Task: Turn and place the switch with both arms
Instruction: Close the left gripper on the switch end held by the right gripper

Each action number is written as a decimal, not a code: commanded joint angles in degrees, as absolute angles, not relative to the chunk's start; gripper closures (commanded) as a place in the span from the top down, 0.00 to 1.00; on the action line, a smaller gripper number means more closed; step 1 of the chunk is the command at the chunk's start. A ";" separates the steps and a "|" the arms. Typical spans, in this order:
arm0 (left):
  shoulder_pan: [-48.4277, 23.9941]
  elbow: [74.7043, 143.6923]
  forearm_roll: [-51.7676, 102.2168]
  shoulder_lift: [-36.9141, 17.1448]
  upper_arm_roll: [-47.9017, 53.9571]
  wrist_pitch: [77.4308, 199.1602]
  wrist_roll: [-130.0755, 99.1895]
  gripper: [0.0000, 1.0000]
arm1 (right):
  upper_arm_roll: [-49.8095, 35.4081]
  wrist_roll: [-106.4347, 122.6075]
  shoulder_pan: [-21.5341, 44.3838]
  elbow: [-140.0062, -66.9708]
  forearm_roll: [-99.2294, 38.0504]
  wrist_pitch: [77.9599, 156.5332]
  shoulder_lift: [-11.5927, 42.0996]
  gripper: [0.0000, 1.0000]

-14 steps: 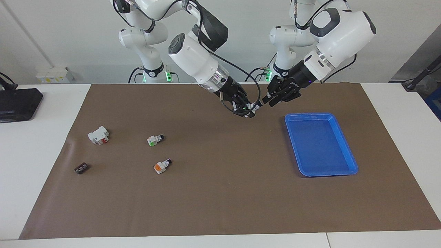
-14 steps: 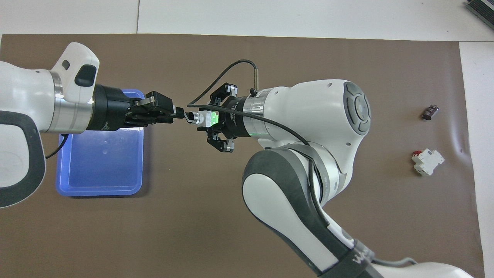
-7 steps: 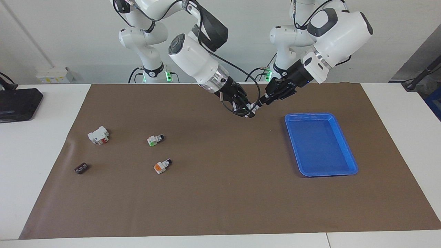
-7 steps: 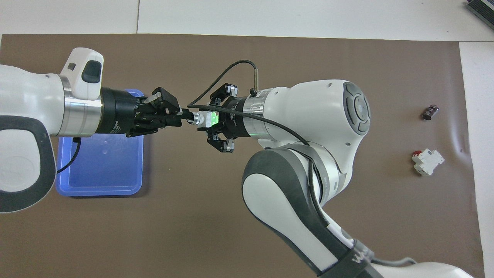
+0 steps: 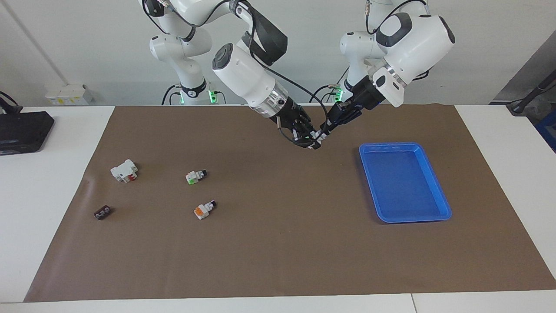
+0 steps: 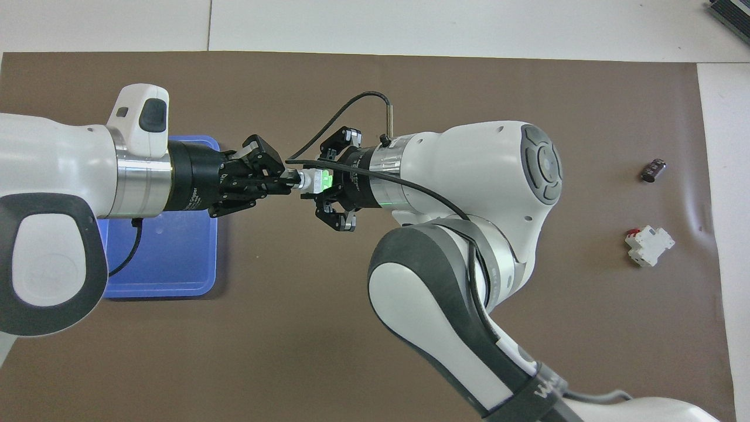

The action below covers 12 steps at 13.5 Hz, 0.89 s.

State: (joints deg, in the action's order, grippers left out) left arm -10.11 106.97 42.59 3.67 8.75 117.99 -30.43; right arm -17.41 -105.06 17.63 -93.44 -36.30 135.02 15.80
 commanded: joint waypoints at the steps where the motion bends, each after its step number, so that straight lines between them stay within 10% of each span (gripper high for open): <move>1: -10.81 109.34 43.86 5.45 8.17 119.01 -31.03 0.22 | -17.75 -105.56 17.49 -93.78 -36.65 135.88 15.64 0.00; 12: -10.72 110.04 43.86 5.71 8.09 118.92 -32.52 0.02 | -17.75 -105.56 17.49 -93.78 -36.56 135.70 15.56 0.00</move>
